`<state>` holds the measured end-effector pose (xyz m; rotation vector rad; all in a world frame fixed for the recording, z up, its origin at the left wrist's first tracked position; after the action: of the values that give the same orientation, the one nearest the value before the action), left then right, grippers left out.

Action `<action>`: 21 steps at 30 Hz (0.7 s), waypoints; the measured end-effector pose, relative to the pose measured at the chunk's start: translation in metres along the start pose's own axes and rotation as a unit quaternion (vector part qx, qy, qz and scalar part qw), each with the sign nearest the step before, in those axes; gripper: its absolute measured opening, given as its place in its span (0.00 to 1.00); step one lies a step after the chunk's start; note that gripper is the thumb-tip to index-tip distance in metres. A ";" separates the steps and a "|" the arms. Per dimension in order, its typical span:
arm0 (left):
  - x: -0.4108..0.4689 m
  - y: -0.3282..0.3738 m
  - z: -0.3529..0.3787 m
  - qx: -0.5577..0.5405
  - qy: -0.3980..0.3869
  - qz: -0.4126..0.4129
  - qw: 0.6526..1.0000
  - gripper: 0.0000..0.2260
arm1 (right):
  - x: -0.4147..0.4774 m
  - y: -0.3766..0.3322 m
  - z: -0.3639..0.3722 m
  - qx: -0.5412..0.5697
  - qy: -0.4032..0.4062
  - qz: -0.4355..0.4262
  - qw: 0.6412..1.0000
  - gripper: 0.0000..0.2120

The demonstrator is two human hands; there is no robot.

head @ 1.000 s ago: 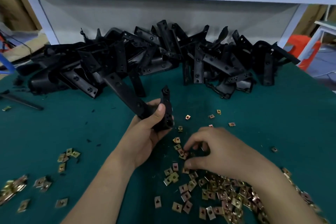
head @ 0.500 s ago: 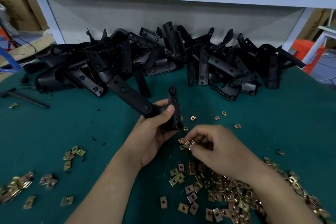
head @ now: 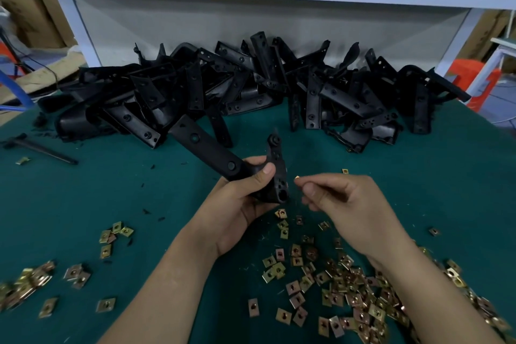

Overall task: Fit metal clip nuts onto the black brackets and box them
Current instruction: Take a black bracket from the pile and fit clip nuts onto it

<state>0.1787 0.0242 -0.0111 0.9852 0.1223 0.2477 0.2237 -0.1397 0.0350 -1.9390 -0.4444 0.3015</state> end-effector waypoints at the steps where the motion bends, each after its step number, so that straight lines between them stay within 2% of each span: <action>1: -0.001 0.000 0.001 0.007 -0.007 0.000 1.000 0.19 | 0.000 0.000 -0.001 0.019 0.011 0.001 1.000 0.09; 5: -0.004 0.000 0.008 0.047 -0.051 0.001 0.998 0.09 | 0.001 0.000 -0.004 0.158 0.017 0.019 0.987 0.11; 7: -0.007 -0.001 0.011 0.055 -0.063 -0.004 0.996 0.09 | 0.000 -0.001 -0.002 0.206 0.003 0.024 0.978 0.10; 9: -0.008 -0.002 0.013 0.058 -0.072 -0.007 0.996 0.10 | 0.000 -0.002 0.000 0.220 -0.011 0.032 0.975 0.11; 12: -0.008 -0.001 0.014 0.049 -0.070 -0.010 0.996 0.07 | 0.000 0.000 0.006 0.237 -0.032 0.060 0.969 0.09; 17: -0.008 0.000 0.014 0.041 -0.065 -0.008 0.997 0.10 | -0.001 0.001 0.008 0.285 -0.054 0.081 0.953 0.13; 21: -0.009 0.001 0.018 0.050 -0.085 -0.007 0.995 0.08 | -0.001 0.002 0.007 0.303 -0.047 0.086 0.948 0.18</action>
<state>0.1734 0.0074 -0.0006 1.0993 -0.0138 0.1455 0.2205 -0.1353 0.0308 -1.3625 -0.2062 0.5736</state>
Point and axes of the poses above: each hand's wrist, its own x-axis towards the middle knuckle, its own z-axis out of the palm, y = z × x, the point moved 8 cm from there along x, towards the middle knuckle, and after that the axes turned 10 degrees about z, right-handed, at the moved point
